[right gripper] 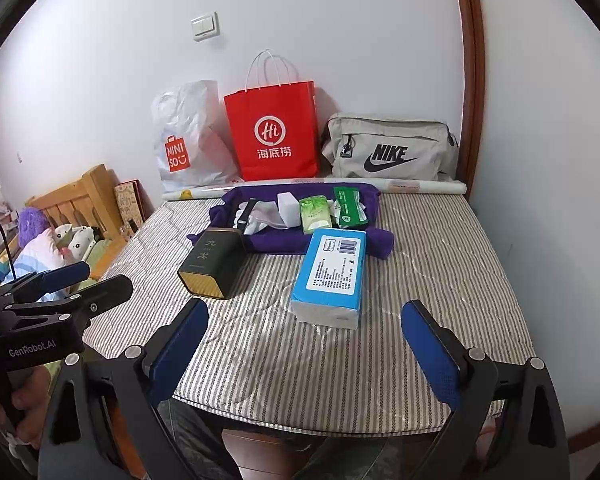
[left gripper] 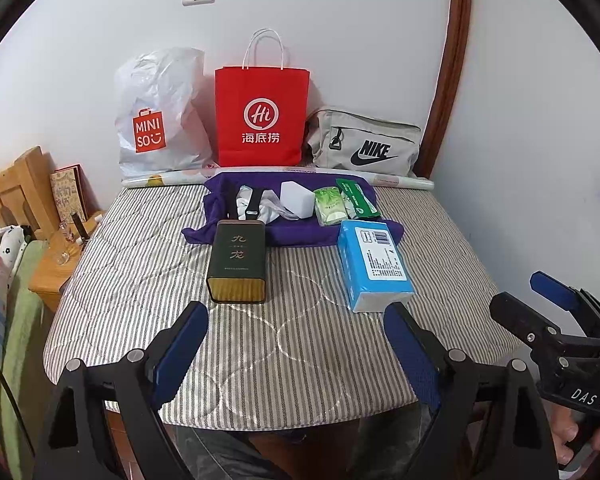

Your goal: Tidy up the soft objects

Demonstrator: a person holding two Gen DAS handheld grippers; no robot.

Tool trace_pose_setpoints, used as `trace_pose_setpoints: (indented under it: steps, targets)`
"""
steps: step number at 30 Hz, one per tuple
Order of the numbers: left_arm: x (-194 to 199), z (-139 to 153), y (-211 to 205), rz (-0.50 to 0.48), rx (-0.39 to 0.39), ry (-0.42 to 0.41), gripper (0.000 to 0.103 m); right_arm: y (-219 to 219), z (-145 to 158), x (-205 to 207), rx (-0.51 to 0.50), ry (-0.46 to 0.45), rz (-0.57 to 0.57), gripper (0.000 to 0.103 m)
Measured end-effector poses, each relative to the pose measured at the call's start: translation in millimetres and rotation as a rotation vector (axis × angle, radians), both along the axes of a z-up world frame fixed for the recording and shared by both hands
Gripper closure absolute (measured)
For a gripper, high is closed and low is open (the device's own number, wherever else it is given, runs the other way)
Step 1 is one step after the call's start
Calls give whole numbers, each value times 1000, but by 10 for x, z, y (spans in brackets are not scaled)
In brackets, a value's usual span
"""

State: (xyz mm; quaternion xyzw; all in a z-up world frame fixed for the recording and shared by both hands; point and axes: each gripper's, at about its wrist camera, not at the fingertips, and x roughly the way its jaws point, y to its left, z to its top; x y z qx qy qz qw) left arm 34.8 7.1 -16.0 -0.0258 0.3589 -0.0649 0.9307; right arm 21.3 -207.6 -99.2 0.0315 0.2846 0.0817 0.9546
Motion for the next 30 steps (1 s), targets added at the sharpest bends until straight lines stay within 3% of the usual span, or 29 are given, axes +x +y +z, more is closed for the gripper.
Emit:
trace_pose_setpoints:
  steps: [30]
  targets:
    - [-32,19,-14,-2,5,-6,14,6,3,-38,-2,0,2,7]
